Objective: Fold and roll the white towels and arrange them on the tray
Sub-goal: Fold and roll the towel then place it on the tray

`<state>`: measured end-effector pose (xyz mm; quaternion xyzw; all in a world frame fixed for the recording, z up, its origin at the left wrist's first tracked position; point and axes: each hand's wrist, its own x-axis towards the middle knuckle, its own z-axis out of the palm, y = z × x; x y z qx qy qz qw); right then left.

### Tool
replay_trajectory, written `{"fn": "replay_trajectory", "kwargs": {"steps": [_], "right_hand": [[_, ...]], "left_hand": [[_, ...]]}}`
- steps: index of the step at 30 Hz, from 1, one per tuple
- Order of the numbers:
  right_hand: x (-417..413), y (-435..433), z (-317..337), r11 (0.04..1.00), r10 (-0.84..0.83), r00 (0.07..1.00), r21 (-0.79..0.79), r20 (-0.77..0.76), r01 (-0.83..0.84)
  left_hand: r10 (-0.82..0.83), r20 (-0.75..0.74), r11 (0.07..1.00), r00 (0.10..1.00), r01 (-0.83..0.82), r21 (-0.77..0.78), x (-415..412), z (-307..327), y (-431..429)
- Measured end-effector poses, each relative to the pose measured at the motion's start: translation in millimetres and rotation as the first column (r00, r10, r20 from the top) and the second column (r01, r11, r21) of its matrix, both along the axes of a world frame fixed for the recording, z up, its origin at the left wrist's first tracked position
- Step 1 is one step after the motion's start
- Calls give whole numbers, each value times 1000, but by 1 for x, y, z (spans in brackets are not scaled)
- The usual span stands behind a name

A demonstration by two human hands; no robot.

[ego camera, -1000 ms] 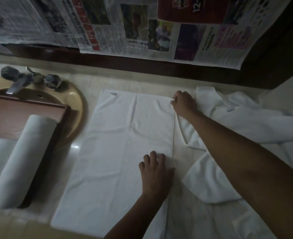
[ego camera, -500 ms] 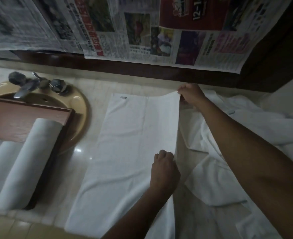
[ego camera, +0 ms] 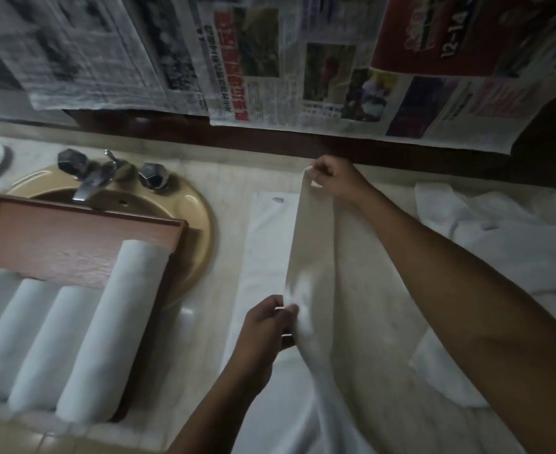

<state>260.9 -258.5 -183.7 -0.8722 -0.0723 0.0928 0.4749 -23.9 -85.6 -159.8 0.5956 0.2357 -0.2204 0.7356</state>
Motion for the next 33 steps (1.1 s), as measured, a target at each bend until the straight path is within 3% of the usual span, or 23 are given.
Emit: {"fn": "replay_trajectory", "kwargs": {"steps": [5,9,13,14,17,19,24,30,33], "right_hand": [[4,75,-18,969,81,997,-235,13,-76],[0,104,-40,959,57,994,-271,-88,-79],[0,111,-57,956,5,997,-293,-73,-27],[1,111,-59,955,-6,998,-296,-61,-12],[3,112,-64,954,-28,999,-300,-41,14],[3,112,-66,944,-27,999,-329,-19,19],[3,116,-76,937,-45,998,-345,50,60],[-18,120,-102,896,-49,930,-395,364,202],[-16,118,-96,889,-111,933,-386,341,246]], "left_hand": [[22,-92,997,995,-15,77,2,-28,54],[22,-143,959,990,19,283,1,-53,78],[46,-92,999,995,-44,23,6,-38,85],[44,-65,998,997,-41,43,7,-40,89],[24,-19,911,1000,-14,412,4,-68,107],[30,-18,845,999,-16,535,3,-75,112],[-40,-33,757,999,52,651,9,-75,109],[-117,-93,719,989,149,679,15,-78,111],[-211,-107,651,972,221,726,22,-75,111]]}}
